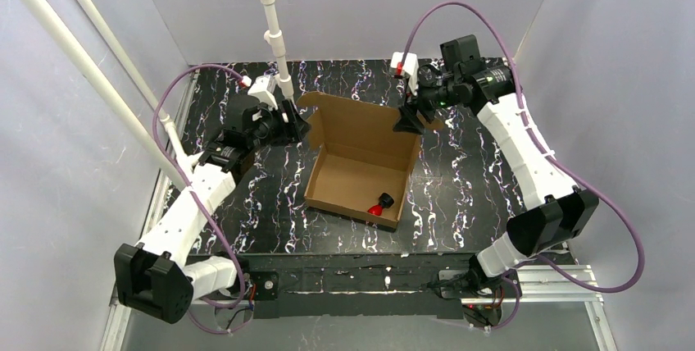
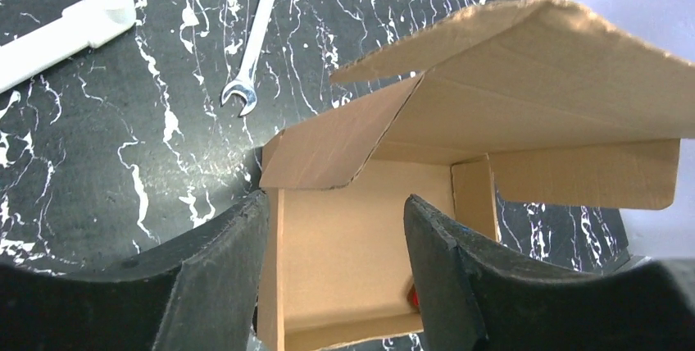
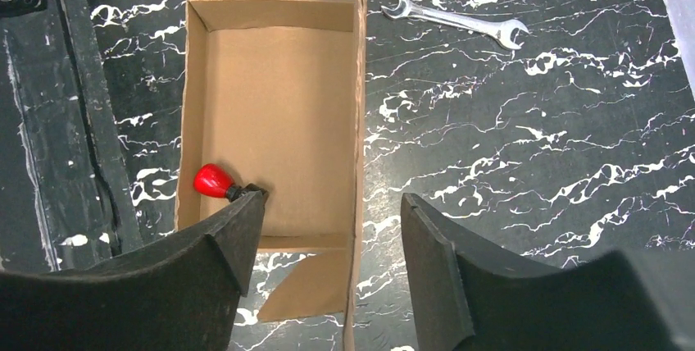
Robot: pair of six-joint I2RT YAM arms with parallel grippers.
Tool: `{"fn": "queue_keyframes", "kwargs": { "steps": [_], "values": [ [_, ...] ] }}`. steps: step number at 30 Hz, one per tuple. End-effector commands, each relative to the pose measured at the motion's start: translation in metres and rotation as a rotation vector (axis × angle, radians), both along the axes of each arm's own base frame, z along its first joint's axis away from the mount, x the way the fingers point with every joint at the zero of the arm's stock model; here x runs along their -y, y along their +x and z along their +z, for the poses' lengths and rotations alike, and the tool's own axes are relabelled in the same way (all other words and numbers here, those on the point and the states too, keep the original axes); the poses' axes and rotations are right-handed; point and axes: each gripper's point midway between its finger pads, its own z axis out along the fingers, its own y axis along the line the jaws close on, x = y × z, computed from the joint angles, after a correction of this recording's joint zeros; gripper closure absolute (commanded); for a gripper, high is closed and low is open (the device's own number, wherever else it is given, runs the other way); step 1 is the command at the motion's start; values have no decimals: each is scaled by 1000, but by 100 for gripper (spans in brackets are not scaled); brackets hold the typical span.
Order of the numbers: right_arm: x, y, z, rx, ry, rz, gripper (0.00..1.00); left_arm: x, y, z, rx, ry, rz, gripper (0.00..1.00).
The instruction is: Fold the paper box
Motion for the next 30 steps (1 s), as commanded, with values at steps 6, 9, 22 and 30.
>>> {"fn": "queue_keyframes", "kwargs": {
  "steps": [6,9,22,30],
  "values": [
    [-9,9,16,103,-25,-32,40,9,19,-3,22,-40,20,52],
    [-12,10,17,101,-17,-31,47,14,19,-5,14,-60,7,59],
    [-17,8,13,95,-16,-19,77,31,18,-14,0,-103,-57,83],
    [-16,9,9,91,-23,-38,82,38,4,-22,-36,-135,-91,88]
  ]
}}
